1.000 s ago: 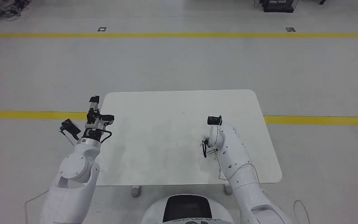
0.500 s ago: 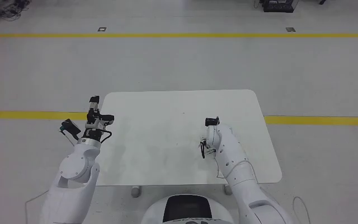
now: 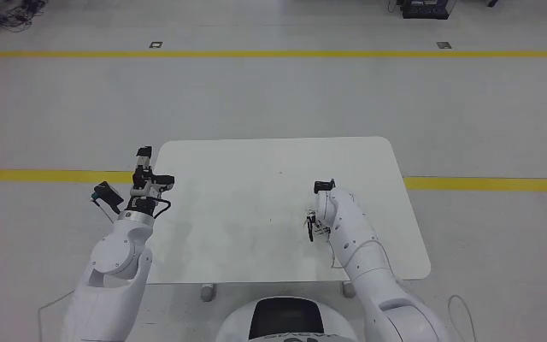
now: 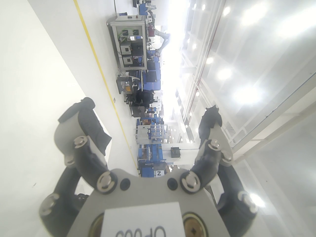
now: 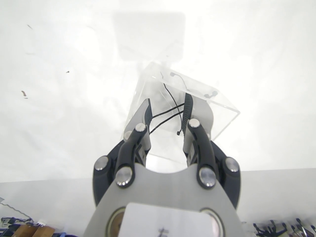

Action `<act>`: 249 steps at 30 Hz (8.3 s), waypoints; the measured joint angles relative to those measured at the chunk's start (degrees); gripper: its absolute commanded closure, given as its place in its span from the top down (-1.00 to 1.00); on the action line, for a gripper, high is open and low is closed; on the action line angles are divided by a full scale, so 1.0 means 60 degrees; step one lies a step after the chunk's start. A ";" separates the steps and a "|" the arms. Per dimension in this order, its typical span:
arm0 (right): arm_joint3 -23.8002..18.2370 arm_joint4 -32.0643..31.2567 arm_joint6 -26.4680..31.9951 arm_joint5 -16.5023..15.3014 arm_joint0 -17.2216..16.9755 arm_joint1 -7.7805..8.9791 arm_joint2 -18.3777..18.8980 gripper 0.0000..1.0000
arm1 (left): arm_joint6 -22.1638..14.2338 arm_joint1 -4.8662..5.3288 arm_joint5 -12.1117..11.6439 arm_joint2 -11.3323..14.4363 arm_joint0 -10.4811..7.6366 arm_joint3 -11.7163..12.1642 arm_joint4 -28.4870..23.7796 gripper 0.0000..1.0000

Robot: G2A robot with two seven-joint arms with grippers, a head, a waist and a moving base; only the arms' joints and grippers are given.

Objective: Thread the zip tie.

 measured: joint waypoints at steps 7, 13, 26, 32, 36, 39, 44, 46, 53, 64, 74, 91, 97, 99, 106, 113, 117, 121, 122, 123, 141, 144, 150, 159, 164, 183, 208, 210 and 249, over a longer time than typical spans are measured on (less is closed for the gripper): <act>0.0332 0.0000 -0.0131 0.0000 0.0160 -0.0032 0.0066 -0.68 | 0.0000 0.0000 0.0000 0.0000 0.0000 0.0000 0.0000 1.00; 0.0407 0.0000 -0.0246 0.0000 0.0195 -0.0054 0.0112 -0.82 | 0.0000 0.0000 0.0000 0.0000 0.0000 0.0000 0.0000 1.00; -0.0432 0.0000 -0.0184 0.0000 -0.0178 0.0014 0.0018 -0.80 | 0.0000 0.0000 0.0000 0.0000 0.0000 0.0000 0.0000 1.00; -0.0877 0.0000 0.0047 0.0000 -0.0407 0.0095 -0.0113 -0.52 | 0.0000 0.0000 0.0000 0.0000 0.0000 0.0000 0.0000 1.00; -0.0842 0.0000 0.0187 0.0000 -0.0402 0.0133 -0.0187 -0.52 | 0.0000 0.0000 0.0000 0.0000 0.0000 0.0000 0.0000 1.00; -0.0696 0.0000 0.0250 0.0000 -0.0324 0.0146 -0.0226 -0.50 | 0.0000 0.0000 0.0000 0.0000 0.0000 0.0000 0.0000 1.00; -0.0405 0.0000 0.0308 0.0000 -0.0160 0.0149 -0.0273 -0.50 | 0.0000 0.0000 0.0000 0.0000 0.0000 0.0000 0.0000 1.00; -0.0305 0.0000 0.0327 0.0000 -0.0103 0.0144 -0.0278 -0.48 | 0.0000 0.0000 0.0000 0.0000 0.0000 0.0000 0.0000 1.00; 0.0181 0.0000 0.0317 0.0000 0.0144 0.0114 -0.0230 -0.54 | 0.0000 0.0000 0.0000 0.0000 0.0000 0.0000 0.0000 1.00; 0.0845 0.0000 -0.0063 0.0000 0.0470 0.0012 -0.0082 -1.00 | 0.0000 0.0000 0.0000 0.0000 0.0000 0.0000 0.0000 1.00; 0.0559 0.0000 -0.0177 0.0000 0.0369 -0.0024 -0.0100 -1.00 | 0.0000 0.0000 0.0000 0.0000 0.0000 0.0000 0.0000 1.00; -0.2258 0.0000 0.0528 0.0000 -0.0957 0.0275 -0.0467 -1.00 | 0.0000 0.0000 0.0000 0.0000 0.0000 0.0000 0.0000 1.00; -0.2997 0.0000 0.0530 0.0000 -0.1355 0.0330 -0.0510 -1.00 | 0.0000 0.0000 0.0000 0.0000 0.0000 0.0000 0.0000 1.00; -0.3298 0.0000 0.0585 0.0000 -0.1514 0.0327 -0.0521 -1.00 | 0.0000 0.0000 0.0000 0.0000 0.0000 0.0000 0.0000 1.00; -0.4208 0.0000 0.0665 0.0000 -0.2002 0.0298 -0.0526 -1.00 | 0.0000 0.0000 0.0000 0.0000 0.0000 0.0000 0.0000 1.00; -0.4971 0.0000 0.0618 0.0000 -0.2433 0.0196 -0.0399 -1.00 | 0.0000 0.0000 0.0000 0.0000 0.0000 0.0000 0.0000 1.00; -0.5107 0.0000 0.0634 0.0000 -0.2535 0.0144 -0.0324 -1.00 | 0.0000 0.0000 0.0000 0.0000 0.0000 0.0000 0.0000 1.00; -0.4757 0.0000 0.0766 0.0000 -0.2390 0.0151 -0.0237 -1.00 | 0.0000 0.0000 0.0000 0.0000 0.0000 0.0000 0.0000 1.00; -0.4589 0.0000 0.0784 0.0000 -0.2302 0.0164 -0.0220 -1.00 | 0.0000 0.0000 0.0000 0.0000 0.0000 0.0000 0.0000 1.00; -0.4460 0.0000 0.0786 0.0000 -0.2236 0.0174 -0.0210 -1.00 | 0.0000 0.0000 0.0000 0.0000 0.0000 0.0000 0.0000 1.00; -0.2091 0.0000 0.0610 0.0000 -0.0897 0.0134 -0.0103 -1.00 | 0.0000 0.0000 0.0000 0.0000 0.0000 0.0000 0.0000 1.00; -0.2392 0.0000 0.0570 0.0000 -0.1033 0.0082 -0.0068 -1.00 | 0.0000 0.0000 0.0000 0.0000 0.0000 0.0000 0.0000 1.00; -0.3295 0.0000 0.0542 0.0000 -0.1502 0.0010 0.0026 -1.00 | 0.0000 0.0000 0.0000 0.0000 0.0000 0.0000 0.0000 1.00; -0.4815 0.0210 0.0389 0.0000 -0.2366 -0.0172 0.0371 -1.00 | 0.0000 0.0000 0.0000 0.0000 0.0000 0.0000 0.0000 1.00; -0.5233 0.0426 0.0252 0.0000 -0.2632 -0.0210 0.0461 -1.00 | 0.0000 0.0000 0.0000 0.0000 0.0000 0.0000 0.0000 1.00; -0.5982 0.1381 0.0083 -0.0711 -0.3116 0.0034 0.0827 -1.00 | 0.0000 0.0000 0.0000 0.0000 0.0000 0.0000 0.0000 1.00; -0.4319 0.1729 0.0126 -0.0449 -0.2213 0.0364 0.0801 -1.00 | 0.0000 0.0000 0.0000 0.0000 0.0000 0.0000 0.0000 1.00; -0.4215 0.1620 -0.0090 -0.0317 -0.2161 0.0368 0.0672 -1.00 | 0.0000 0.0000 0.0000 0.0000 0.0000 0.0000 0.0000 1.00; -0.5513 0.6801 0.1439 -0.4326 -0.2882 0.1197 0.3405 -1.00 | 0.0000 0.0000 0.0000 0.0000 0.0000 0.0000 0.0000 1.00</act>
